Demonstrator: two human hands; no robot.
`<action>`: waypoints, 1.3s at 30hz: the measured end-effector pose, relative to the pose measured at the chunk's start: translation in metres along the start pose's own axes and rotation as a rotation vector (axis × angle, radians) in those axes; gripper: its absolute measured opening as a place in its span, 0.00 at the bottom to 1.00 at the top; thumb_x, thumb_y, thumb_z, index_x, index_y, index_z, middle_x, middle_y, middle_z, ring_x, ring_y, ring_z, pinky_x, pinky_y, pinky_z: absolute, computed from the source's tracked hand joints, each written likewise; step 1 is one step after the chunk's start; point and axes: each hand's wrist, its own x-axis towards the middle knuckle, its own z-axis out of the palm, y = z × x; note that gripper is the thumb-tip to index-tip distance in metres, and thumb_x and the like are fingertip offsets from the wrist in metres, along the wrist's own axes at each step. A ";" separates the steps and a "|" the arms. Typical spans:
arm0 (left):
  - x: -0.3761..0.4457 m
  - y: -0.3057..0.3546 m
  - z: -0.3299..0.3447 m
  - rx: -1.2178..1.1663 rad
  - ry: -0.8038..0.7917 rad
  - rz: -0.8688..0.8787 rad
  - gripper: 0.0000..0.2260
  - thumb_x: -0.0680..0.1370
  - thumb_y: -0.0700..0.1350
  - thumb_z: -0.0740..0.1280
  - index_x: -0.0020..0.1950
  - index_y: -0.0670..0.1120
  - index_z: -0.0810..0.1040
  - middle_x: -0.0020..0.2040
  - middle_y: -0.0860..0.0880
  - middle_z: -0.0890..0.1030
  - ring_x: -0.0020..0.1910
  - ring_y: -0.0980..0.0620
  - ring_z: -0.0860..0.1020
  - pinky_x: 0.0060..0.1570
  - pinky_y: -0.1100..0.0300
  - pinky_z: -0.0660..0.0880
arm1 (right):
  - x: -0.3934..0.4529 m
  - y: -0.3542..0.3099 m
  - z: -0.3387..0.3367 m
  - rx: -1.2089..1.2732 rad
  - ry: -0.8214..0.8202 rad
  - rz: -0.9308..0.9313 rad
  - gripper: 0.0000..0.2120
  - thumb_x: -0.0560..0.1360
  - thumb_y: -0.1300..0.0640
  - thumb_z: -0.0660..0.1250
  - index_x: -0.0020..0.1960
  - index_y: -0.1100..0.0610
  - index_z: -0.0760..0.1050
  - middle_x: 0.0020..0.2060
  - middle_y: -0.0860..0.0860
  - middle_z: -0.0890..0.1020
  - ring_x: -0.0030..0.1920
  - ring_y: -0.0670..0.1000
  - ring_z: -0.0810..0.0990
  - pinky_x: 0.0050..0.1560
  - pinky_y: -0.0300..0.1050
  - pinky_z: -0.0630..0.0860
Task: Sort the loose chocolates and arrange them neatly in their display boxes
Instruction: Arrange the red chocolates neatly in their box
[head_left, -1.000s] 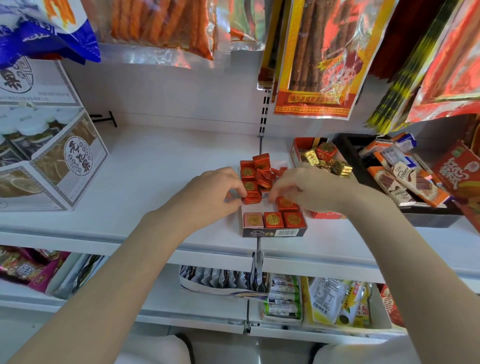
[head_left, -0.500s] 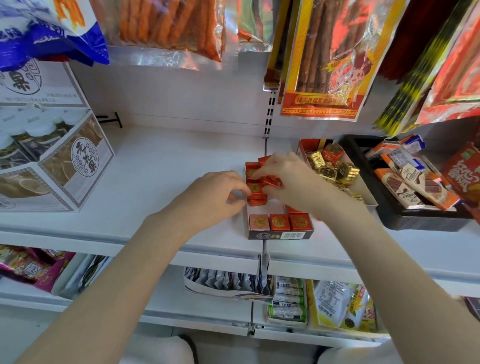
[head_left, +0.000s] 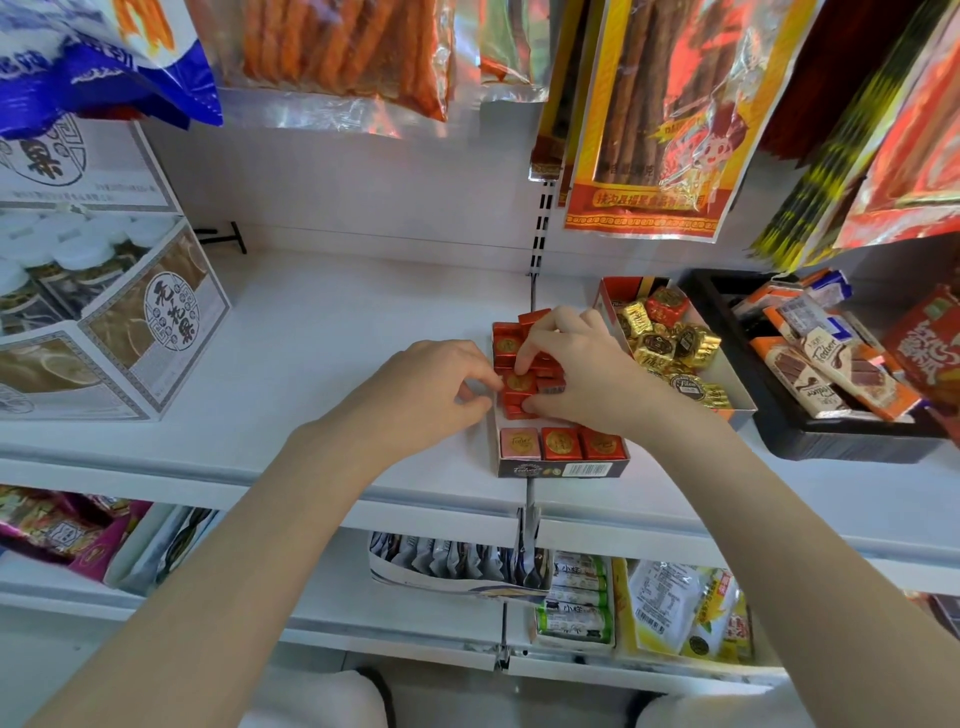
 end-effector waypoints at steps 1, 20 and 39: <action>0.000 0.000 0.000 -0.001 0.001 -0.001 0.11 0.76 0.42 0.63 0.57 0.48 0.79 0.57 0.52 0.77 0.50 0.54 0.78 0.58 0.55 0.72 | -0.001 0.000 -0.001 -0.012 0.001 -0.016 0.14 0.71 0.53 0.69 0.55 0.51 0.74 0.60 0.49 0.68 0.61 0.51 0.61 0.61 0.47 0.62; 0.015 0.010 0.012 0.148 0.060 0.026 0.11 0.76 0.48 0.64 0.57 0.49 0.78 0.59 0.53 0.75 0.59 0.50 0.67 0.60 0.52 0.66 | -0.018 0.028 -0.030 0.159 0.108 0.087 0.07 0.72 0.59 0.68 0.48 0.51 0.73 0.47 0.45 0.75 0.49 0.45 0.74 0.47 0.38 0.69; 0.036 0.016 0.017 0.057 -0.077 -0.095 0.12 0.79 0.51 0.58 0.53 0.50 0.79 0.54 0.51 0.77 0.60 0.46 0.66 0.63 0.46 0.63 | -0.044 0.046 -0.037 0.146 0.160 0.135 0.06 0.72 0.58 0.68 0.48 0.53 0.74 0.45 0.45 0.75 0.47 0.45 0.74 0.50 0.39 0.72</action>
